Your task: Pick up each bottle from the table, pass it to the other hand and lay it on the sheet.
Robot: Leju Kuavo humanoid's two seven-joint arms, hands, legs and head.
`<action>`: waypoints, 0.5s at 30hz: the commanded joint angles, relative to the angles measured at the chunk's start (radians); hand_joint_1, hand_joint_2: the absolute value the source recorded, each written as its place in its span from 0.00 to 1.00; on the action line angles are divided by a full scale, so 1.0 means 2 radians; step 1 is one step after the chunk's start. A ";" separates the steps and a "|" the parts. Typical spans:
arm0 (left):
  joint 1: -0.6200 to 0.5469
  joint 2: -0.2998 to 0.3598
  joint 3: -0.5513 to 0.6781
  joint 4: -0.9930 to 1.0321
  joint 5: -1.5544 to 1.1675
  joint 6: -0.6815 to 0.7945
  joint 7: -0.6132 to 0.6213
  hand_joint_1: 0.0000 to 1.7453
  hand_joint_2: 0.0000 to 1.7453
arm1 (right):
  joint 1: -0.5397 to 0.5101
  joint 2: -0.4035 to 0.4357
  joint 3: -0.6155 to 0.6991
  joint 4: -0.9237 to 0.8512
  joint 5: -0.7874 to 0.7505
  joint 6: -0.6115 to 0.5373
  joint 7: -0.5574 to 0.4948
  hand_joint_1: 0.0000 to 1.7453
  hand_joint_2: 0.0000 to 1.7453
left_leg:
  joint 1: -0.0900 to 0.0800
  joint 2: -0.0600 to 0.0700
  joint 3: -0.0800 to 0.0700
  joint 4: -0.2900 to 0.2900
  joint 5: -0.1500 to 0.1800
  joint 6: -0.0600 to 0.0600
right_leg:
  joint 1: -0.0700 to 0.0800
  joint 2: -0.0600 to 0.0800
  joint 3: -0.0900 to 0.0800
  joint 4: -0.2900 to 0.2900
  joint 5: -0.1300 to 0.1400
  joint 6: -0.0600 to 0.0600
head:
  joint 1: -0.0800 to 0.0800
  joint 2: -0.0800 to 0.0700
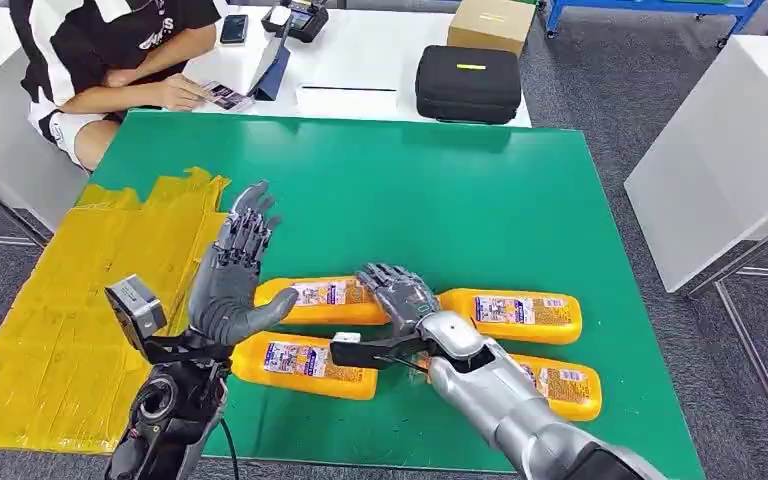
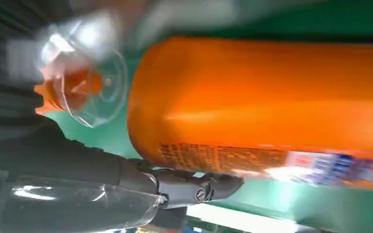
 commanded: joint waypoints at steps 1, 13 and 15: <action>-0.004 0.003 0.005 -0.005 -0.003 0.007 -0.009 0.00 1.00 | -0.010 -0.005 0.002 0.044 0.013 -0.004 0.013 0.96 1.00 | 0.000 -0.001 0.002 0.000 -0.001 0.000 | 0.000 0.000 0.002 0.000 -0.001 -0.002 | 0.000 0.000; 0.005 0.008 0.004 -0.012 0.002 0.013 -0.009 0.00 1.00 | -0.002 -0.005 -0.001 0.030 0.018 -0.030 0.019 1.00 1.00 | 0.000 -0.001 0.002 0.000 -0.001 0.000 | 0.001 0.000 0.002 0.000 -0.001 -0.003 | 0.000 0.000; 0.006 0.008 0.003 -0.012 0.003 0.013 -0.008 0.00 1.00 | 0.001 -0.006 -0.003 0.026 0.020 -0.039 0.020 1.00 1.00 | 0.000 -0.001 0.003 0.000 -0.001 0.000 | 0.001 0.000 0.003 0.000 -0.001 -0.003 | 0.000 0.000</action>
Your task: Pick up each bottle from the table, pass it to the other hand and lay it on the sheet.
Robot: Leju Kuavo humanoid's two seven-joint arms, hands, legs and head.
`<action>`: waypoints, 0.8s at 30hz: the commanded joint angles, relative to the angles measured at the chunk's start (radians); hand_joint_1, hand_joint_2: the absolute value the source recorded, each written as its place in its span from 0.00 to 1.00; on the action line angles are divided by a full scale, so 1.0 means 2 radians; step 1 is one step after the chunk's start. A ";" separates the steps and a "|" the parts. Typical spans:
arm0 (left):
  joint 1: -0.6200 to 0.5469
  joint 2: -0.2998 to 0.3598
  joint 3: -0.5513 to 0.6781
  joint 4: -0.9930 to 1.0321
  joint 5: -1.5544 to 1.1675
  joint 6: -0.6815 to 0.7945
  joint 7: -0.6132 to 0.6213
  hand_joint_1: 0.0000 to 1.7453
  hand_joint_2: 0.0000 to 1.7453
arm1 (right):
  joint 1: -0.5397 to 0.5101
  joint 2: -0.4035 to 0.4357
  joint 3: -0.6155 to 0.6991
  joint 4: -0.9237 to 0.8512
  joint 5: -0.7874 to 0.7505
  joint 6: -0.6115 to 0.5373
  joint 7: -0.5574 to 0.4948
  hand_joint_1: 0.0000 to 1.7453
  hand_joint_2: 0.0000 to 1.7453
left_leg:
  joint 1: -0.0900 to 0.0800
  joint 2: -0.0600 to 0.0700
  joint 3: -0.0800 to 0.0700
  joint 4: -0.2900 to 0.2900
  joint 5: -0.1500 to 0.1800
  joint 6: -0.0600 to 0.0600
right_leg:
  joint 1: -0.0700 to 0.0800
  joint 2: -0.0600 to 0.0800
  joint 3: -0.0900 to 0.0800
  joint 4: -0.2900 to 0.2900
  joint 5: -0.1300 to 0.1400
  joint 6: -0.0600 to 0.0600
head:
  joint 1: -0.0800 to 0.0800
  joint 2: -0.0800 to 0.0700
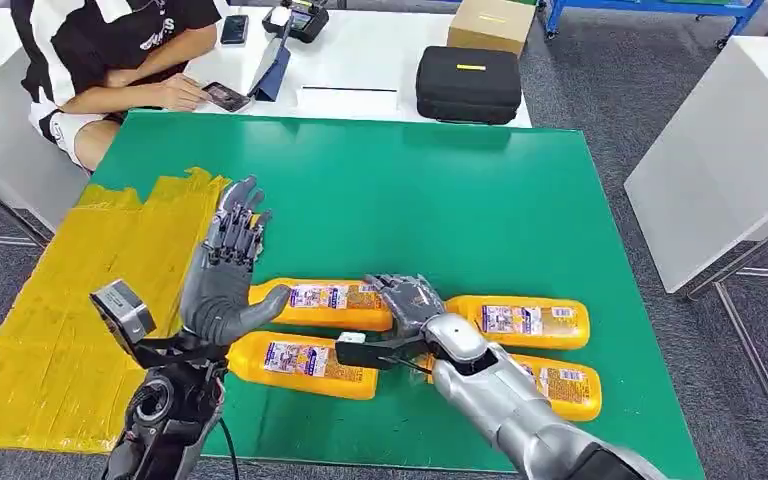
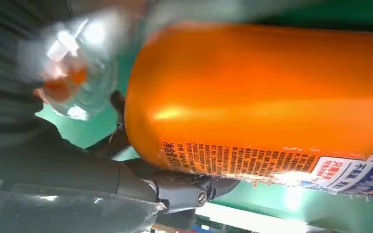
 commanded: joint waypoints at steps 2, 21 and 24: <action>0.001 0.010 0.001 0.002 0.005 0.004 0.002 0.00 1.00 | 0.002 -0.004 -0.008 0.009 0.008 -0.033 0.010 1.00 1.00 | 0.000 -0.001 0.002 0.000 -0.001 0.000 | 0.001 0.000 0.002 0.000 -0.001 -0.003 | 0.000 0.000; 0.001 0.005 0.003 0.006 0.009 0.007 0.007 0.00 1.00 | 0.027 0.003 -0.095 -0.068 -0.007 -0.159 0.027 1.00 1.00 | 0.000 0.000 0.001 0.000 -0.001 0.000 | 0.000 0.000 0.001 0.000 -0.001 -0.002 | 0.000 0.000; 0.001 0.005 0.003 0.006 0.009 0.007 0.007 0.00 1.00 | 0.027 0.003 -0.095 -0.068 -0.007 -0.159 0.027 1.00 1.00 | 0.000 0.000 0.001 0.000 -0.001 0.000 | 0.000 0.000 0.001 0.000 -0.001 -0.002 | 0.000 0.000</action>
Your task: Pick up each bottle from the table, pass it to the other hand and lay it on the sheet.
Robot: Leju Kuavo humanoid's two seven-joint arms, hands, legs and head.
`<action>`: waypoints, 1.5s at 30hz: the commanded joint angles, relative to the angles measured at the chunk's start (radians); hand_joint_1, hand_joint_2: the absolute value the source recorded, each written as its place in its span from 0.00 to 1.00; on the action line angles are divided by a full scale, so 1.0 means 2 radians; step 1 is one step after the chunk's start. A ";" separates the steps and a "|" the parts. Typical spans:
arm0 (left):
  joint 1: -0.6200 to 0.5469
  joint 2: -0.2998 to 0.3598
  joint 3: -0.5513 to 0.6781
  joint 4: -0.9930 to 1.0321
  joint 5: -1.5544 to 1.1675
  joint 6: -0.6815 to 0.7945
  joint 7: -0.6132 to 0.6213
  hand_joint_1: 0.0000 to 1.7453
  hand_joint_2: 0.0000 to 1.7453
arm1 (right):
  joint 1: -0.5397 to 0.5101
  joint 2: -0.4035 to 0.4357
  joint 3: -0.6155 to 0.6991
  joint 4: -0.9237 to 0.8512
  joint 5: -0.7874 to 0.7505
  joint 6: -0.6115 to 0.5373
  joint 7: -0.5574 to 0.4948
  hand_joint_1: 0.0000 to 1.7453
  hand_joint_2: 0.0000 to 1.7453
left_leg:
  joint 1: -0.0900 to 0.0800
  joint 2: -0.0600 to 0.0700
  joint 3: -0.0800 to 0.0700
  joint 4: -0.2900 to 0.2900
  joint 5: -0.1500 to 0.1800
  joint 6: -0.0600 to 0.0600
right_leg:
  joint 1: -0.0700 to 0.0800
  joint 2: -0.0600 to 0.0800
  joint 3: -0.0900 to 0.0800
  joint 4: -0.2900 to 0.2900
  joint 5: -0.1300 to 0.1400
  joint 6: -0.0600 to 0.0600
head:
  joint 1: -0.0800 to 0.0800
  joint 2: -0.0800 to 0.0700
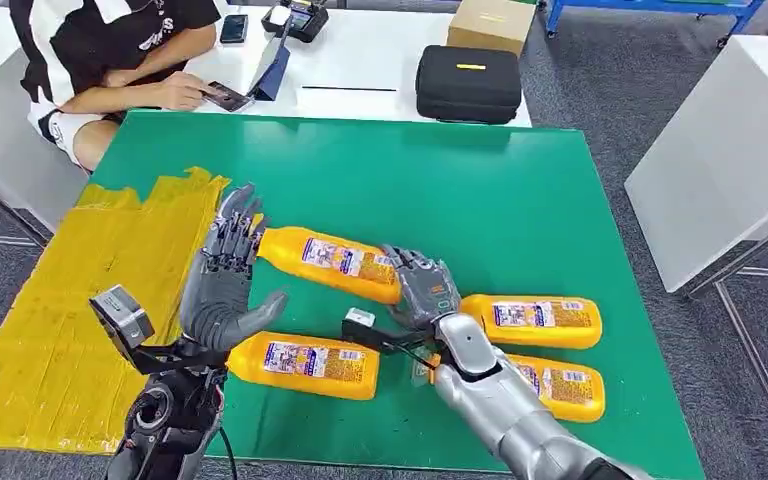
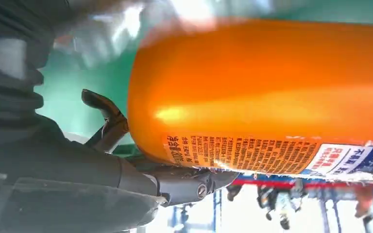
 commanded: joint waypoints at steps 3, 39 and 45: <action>-0.011 0.005 0.004 0.011 0.000 0.000 0.005 0.00 1.00 | -0.003 0.004 -0.047 -0.021 -0.010 -0.023 -0.007 1.00 1.00 | 0.000 0.000 0.001 0.000 0.000 0.000 | 0.000 0.000 0.001 0.000 0.000 -0.002 | 0.000 0.000; -0.060 0.001 0.008 0.118 0.182 -0.094 0.094 0.00 1.00 | 0.038 0.047 -0.139 -0.157 -0.114 -0.152 -0.153 1.00 1.00 | 0.000 0.000 0.002 0.000 -0.001 0.000 | 0.000 0.000 0.001 0.000 -0.001 -0.002 | 0.000 0.000; -0.061 0.003 0.020 0.121 0.192 -0.073 0.095 0.00 1.00 | 0.048 0.048 -0.107 -0.177 -0.122 -0.152 -0.157 1.00 1.00 | 0.000 0.000 0.001 0.000 -0.001 0.000 | 0.000 0.000 0.001 0.000 0.000 -0.002 | 0.000 0.000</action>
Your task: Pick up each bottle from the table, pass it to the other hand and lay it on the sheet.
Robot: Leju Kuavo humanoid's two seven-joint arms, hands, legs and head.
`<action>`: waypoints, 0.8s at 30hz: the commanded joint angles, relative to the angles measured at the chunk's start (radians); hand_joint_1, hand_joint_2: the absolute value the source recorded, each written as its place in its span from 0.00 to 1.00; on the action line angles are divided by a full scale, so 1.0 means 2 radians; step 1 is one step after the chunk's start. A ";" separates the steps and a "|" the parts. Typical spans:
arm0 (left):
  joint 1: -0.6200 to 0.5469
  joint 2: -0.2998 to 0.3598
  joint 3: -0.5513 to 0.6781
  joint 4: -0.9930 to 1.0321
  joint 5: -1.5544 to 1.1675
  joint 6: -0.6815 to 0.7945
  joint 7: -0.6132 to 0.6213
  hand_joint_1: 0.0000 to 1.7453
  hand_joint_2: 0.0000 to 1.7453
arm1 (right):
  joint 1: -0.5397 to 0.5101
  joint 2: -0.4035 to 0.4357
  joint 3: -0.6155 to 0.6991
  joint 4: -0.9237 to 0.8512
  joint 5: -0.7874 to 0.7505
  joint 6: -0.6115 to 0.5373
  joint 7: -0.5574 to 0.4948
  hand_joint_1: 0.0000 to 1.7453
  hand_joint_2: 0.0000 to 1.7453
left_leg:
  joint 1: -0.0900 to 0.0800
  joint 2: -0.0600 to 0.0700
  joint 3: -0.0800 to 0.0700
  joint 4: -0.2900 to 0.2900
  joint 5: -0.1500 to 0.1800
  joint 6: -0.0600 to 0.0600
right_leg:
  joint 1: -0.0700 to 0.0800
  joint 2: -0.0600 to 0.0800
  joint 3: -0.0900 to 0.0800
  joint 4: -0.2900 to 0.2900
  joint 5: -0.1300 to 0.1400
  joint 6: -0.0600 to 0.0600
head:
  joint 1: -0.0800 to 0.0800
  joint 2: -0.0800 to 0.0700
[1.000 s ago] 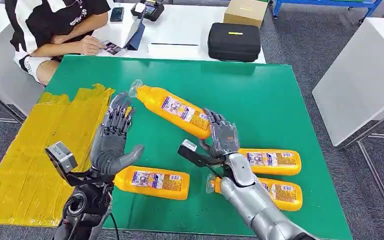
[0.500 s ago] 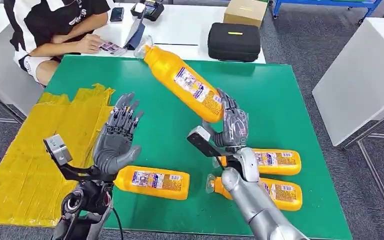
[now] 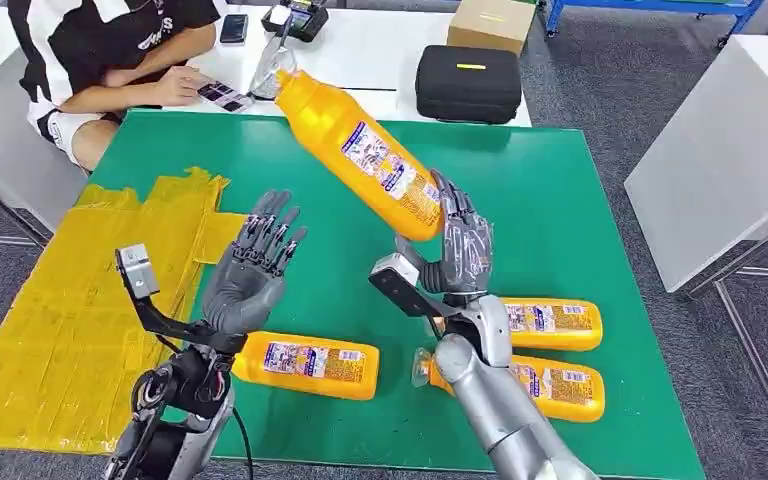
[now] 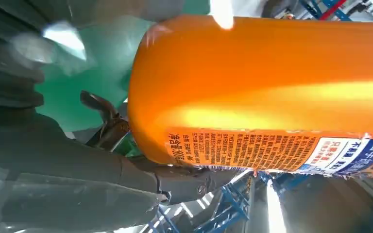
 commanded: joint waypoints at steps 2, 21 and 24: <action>-0.024 0.008 0.015 0.049 0.009 0.020 0.003 0.00 1.00 | 0.002 0.005 0.032 -0.022 -0.009 -0.024 -0.001 1.00 1.00 | 0.000 0.000 0.002 0.000 -0.001 0.000 | 0.000 0.000 0.002 0.000 -0.001 -0.003 | 0.000 0.000; -0.026 0.009 0.009 0.052 0.037 0.038 0.002 0.00 1.00 | 0.035 -0.010 0.118 -0.048 -0.018 0.000 0.033 1.00 1.00 | 0.000 -0.001 0.002 0.000 -0.001 0.000 | 0.001 0.000 0.002 0.000 -0.001 -0.003 | 0.000 0.000; -0.028 0.010 0.006 0.053 0.039 0.039 0.004 0.00 1.00 | 0.039 -0.011 0.123 -0.047 -0.018 0.001 0.036 1.00 1.00 | 0.000 -0.001 0.003 0.000 -0.001 0.000 | 0.001 0.000 0.003 0.000 -0.001 -0.003 | 0.000 0.000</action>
